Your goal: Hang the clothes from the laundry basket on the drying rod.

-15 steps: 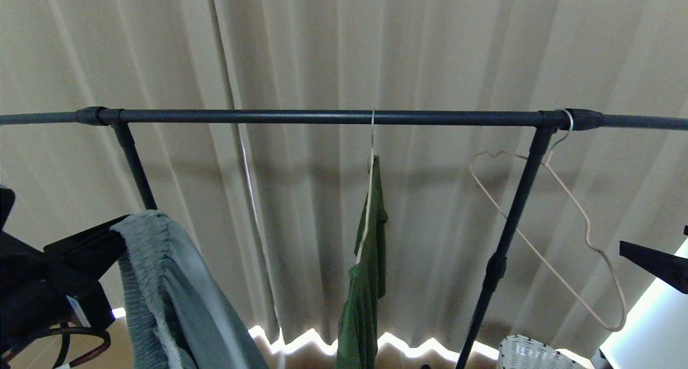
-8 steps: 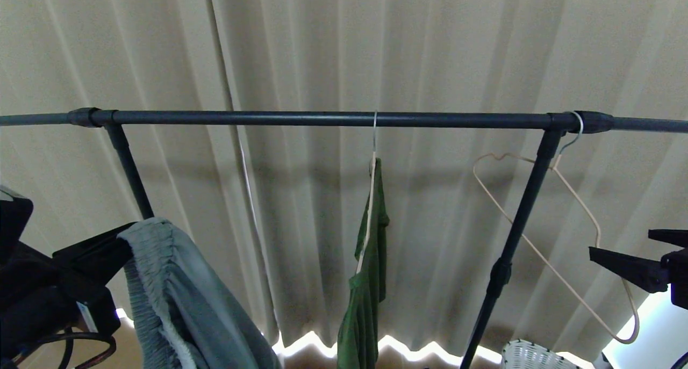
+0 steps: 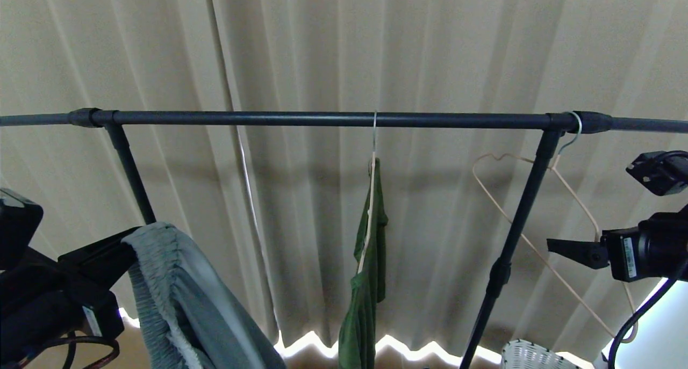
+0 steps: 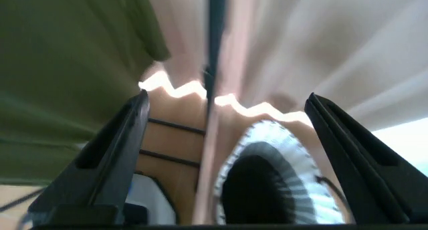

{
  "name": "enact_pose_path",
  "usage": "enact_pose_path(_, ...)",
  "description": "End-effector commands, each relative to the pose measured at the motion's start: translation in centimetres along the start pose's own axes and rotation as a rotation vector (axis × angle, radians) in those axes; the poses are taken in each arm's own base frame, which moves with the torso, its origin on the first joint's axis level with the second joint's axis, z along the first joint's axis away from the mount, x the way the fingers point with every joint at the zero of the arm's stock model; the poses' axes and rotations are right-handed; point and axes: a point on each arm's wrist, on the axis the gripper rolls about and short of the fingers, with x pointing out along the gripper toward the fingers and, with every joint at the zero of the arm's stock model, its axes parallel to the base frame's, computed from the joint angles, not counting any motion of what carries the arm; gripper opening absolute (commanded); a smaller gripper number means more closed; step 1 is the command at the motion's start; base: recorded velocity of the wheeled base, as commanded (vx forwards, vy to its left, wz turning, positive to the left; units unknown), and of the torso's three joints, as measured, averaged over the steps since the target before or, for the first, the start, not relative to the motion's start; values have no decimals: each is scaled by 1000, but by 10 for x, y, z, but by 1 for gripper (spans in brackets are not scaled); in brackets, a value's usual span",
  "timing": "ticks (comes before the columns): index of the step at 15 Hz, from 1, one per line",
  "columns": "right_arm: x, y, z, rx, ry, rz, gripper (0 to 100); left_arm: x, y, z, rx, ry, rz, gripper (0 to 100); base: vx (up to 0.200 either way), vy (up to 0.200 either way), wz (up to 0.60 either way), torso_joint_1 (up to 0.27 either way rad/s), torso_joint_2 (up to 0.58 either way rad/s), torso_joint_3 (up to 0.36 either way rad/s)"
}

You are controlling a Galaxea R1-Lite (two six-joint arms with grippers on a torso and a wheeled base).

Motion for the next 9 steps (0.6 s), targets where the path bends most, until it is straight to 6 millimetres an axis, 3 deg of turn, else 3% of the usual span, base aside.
enact_pose_path(1,12,5,7,-3,19,15,100,0,0,-1,0,2,0,0,0,0,0,0,0,0)
enact_pose_path(6,33,4,10,-2,28,-32,100,-1,-1,-4,0,8,-2,0,0,0,0,0,0,0)
enact_pose_path(9,32,3,11,-3,15,-54,100,-1,-1,-5,0,1,0,0,0,0,0,0,0,0)
